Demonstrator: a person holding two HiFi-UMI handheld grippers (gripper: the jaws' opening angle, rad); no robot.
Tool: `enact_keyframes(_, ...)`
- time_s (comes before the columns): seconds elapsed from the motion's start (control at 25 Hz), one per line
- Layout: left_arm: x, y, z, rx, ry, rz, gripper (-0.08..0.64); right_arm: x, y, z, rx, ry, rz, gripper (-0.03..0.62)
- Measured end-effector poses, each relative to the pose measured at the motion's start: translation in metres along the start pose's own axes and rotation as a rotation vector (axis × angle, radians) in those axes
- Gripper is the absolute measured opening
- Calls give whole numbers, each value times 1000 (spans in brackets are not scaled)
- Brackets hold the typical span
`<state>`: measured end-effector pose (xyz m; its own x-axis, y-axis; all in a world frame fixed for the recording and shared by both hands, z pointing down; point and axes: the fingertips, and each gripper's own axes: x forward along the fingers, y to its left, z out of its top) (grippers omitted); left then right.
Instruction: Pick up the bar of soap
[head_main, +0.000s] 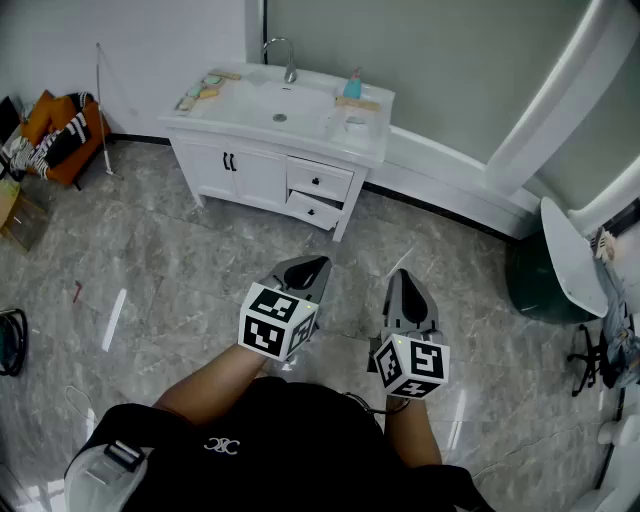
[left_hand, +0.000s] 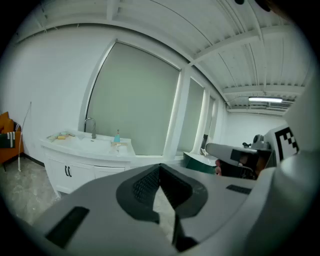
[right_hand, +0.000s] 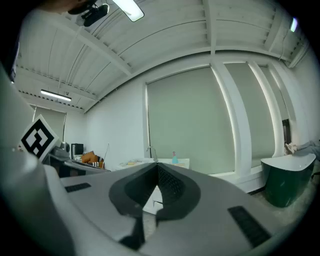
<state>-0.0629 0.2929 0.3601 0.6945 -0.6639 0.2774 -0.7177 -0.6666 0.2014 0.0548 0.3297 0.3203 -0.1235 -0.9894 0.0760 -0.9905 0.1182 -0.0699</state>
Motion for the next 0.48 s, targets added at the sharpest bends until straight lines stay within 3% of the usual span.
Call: enact_keyframes(0.48, 10, -11, 0, 17, 14, 44, 11, -4, -19, -3, 69, -17, 27, 6)
